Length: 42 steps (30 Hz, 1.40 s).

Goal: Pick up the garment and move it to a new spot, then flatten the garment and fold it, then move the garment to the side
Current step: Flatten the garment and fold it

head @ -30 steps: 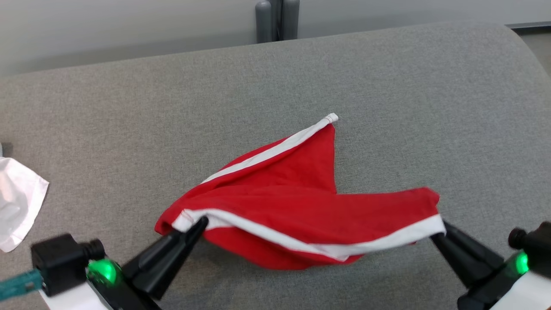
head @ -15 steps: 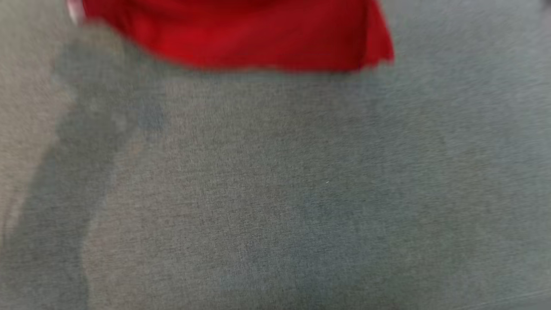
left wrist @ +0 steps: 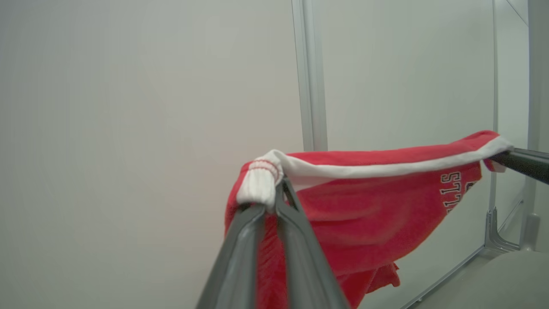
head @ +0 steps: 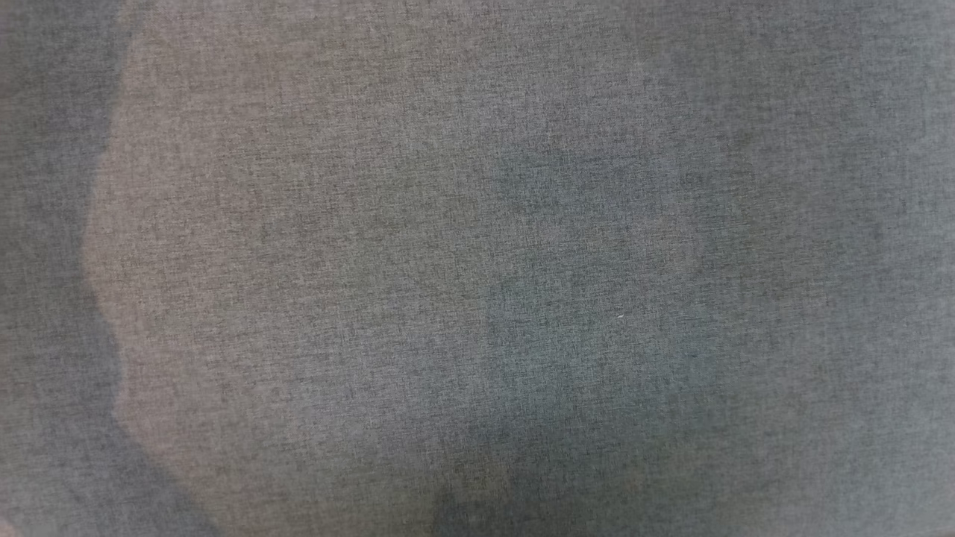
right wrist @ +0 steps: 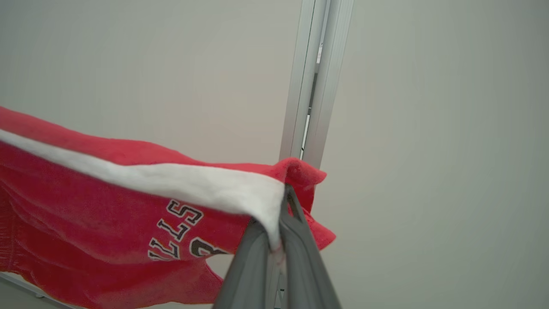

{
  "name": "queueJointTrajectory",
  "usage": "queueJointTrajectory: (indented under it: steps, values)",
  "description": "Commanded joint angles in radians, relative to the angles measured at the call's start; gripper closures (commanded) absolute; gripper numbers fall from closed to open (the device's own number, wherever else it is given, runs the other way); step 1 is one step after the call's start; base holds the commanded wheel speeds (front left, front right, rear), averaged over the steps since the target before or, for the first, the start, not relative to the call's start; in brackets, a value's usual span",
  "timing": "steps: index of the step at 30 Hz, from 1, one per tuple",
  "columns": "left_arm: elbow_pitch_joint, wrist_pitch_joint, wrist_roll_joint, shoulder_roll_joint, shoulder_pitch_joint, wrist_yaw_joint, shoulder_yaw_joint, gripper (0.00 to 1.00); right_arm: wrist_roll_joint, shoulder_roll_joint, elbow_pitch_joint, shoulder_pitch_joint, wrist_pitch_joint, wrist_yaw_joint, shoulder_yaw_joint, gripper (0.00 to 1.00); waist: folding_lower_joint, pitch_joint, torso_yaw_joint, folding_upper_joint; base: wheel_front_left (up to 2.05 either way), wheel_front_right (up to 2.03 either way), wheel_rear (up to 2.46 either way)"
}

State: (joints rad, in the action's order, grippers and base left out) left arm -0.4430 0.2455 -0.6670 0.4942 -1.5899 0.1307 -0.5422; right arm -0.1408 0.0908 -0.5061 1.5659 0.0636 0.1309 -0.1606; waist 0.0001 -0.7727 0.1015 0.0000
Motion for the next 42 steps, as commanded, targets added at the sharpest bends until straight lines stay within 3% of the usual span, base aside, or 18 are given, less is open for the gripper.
queueJointTrajectory:
  steps: [1, 4, 8, 14, 20, 21, 25, 31, 36, 39, 42]
  values:
    - [-0.019, 0.010, -0.013, 0.013, 0.030, -0.001, -0.019, 1.00, 0.000, 0.015, -0.029, -0.054, 0.010, 0.000, -0.024, 1.00, -0.0001, -0.004, 0.002, 0.0000, 0.00, 0.00, 0.00]
    - [-0.016, 0.020, -0.063, 0.032, 0.113, 0.000, -0.041, 1.00, -0.039, 0.048, -0.069, -0.161, 0.042, 0.000, -0.096, 1.00, -0.0001, -0.007, 0.007, 0.0000, 0.00, 0.00, 0.00]
    - [0.062, 0.020, -0.105, 0.068, 0.338, -0.001, -0.032, 1.00, -0.103, 0.117, -0.074, -0.355, 0.082, -0.001, -0.176, 1.00, -0.0001, 0.023, -0.002, 0.0000, 0.00, 0.00, 0.00]
    - [0.209, 0.021, -0.055, 0.084, 0.737, -0.001, -0.026, 1.00, -0.164, 0.260, 0.037, -0.703, 0.113, -0.003, -0.248, 1.00, -0.0001, 0.158, -0.037, 0.0000, 0.00, 0.00, 0.00]
    - [0.328, 0.021, -0.023, 0.004, 1.177, -0.002, -0.008, 1.00, -0.178, 0.360, 0.276, -1.142, 0.092, -0.003, -0.174, 1.00, -0.0001, 0.348, -0.052, 0.0000, 0.00, 0.00, 0.00]
    - [0.328, 0.021, -0.023, 0.004, 1.177, -0.002, -0.008, 1.00, -0.178, 0.360, 0.276, -1.142, 0.092, -0.003, -0.174, 1.00, -0.0001, 0.348, -0.052, 0.0000, 0.00, 0.00, 0.00]
    - [0.413, 0.021, -0.008, -0.052, 1.439, -0.043, -0.001, 1.00, -0.154, 0.392, 0.444, -1.453, 0.035, -0.002, -0.134, 1.00, -0.0001, 0.446, -0.048, 0.0000, 0.00, 0.00, 0.00]
    - [0.516, 0.021, -0.069, -0.116, 1.727, -0.096, 0.028, 1.00, -0.129, 0.360, 0.636, -1.835, -0.083, -0.004, 0.067, 1.00, -0.0001, 0.503, -0.070, 0.0000, 0.00, 0.00, 0.00]
    - [0.608, -0.008, -0.118, -0.126, 1.756, -0.109, 0.044, 1.00, -0.150, 0.361, 0.783, -1.830, -0.178, -0.003, 0.082, 1.00, -0.0001, 0.446, -0.093, 0.0000, 0.00, 0.00, 0.00]
    - [0.657, -0.098, -0.134, -0.109, 1.644, -0.112, 0.057, 1.00, -0.175, 0.417, 0.820, -1.629, -0.305, -0.001, 0.005, 1.00, -0.0001, 0.373, -0.126, 0.0000, 0.00, 0.00, 0.00]
    - [0.655, -0.172, -0.151, -0.116, 1.537, -0.120, 0.065, 1.00, -0.230, 0.460, 0.773, -1.461, -0.386, 0.000, -0.064, 1.00, -0.0001, 0.338, -0.159, 0.0000, 0.00, 0.00, 0.00]
